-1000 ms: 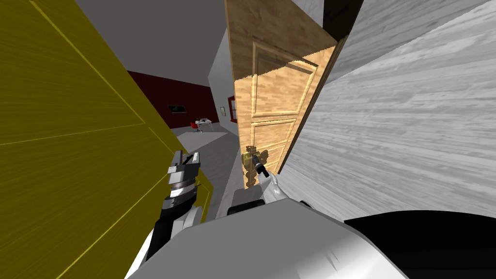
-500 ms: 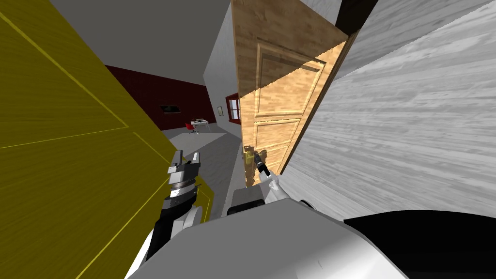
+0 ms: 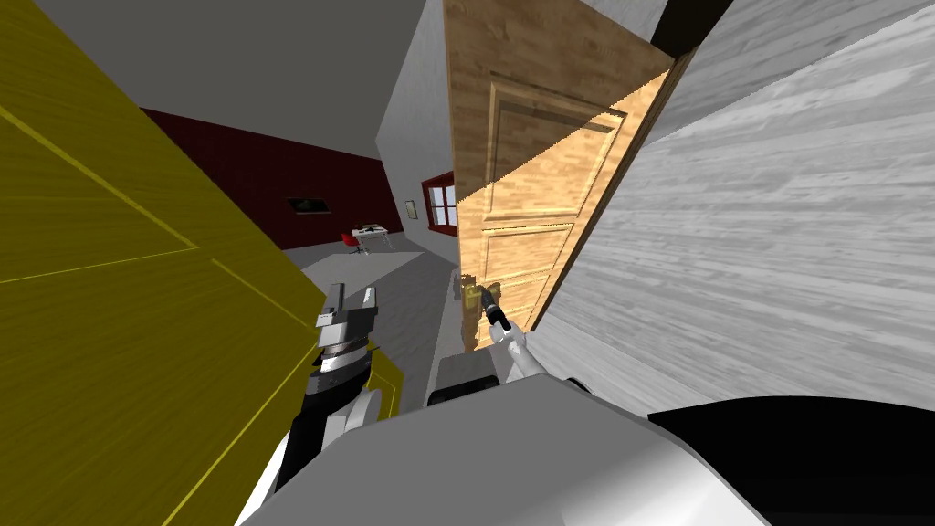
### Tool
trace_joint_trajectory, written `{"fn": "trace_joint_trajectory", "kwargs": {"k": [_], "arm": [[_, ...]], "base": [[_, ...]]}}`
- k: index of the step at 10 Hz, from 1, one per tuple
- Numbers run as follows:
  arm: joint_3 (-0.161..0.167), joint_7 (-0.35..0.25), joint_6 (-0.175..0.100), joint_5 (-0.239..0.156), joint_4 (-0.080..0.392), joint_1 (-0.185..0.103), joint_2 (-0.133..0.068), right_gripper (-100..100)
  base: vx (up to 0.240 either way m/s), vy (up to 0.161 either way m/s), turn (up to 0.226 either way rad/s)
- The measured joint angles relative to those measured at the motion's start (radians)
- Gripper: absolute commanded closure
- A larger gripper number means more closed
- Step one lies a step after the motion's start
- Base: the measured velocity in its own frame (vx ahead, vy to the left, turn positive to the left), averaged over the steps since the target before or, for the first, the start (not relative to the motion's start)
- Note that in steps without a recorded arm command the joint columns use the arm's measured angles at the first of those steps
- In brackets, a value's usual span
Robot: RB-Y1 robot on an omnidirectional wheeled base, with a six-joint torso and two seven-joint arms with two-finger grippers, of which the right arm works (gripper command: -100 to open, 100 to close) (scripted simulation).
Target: Push the door open
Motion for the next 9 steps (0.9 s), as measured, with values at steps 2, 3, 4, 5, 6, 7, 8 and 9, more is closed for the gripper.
{"fn": "trace_joint_trajectory", "kwargs": {"k": [2,3,4,5,6,7,8,9], "arm": [[-0.009,0.019,0.003,-0.004,0.003,0.005,0.010,100],[-0.016,0.030,0.003,-0.008,0.003,0.004,0.013,100],[-0.027,0.046,0.000,-0.011,0.007,0.002,0.025,100],[-0.034,0.062,0.006,-0.014,-0.007,0.009,0.036,100],[-0.045,0.080,0.008,-0.017,-0.012,0.010,0.050,100],[-0.057,0.097,0.014,-0.020,-0.024,0.013,0.063,100],[-0.069,0.111,0.012,-0.024,-0.019,0.009,0.072,100],[-0.079,0.121,0.006,-0.028,-0.014,0.008,0.080,100]], "base": [[0.179,0.073,-0.102],[0.200,0.089,-0.150],[0.226,0.091,-0.157],[0.202,0.081,-0.142],[0.188,0.126,-0.134],[0.194,0.151,-0.143],[0.196,0.117,-0.122],[0.168,0.136,-0.093]]}}
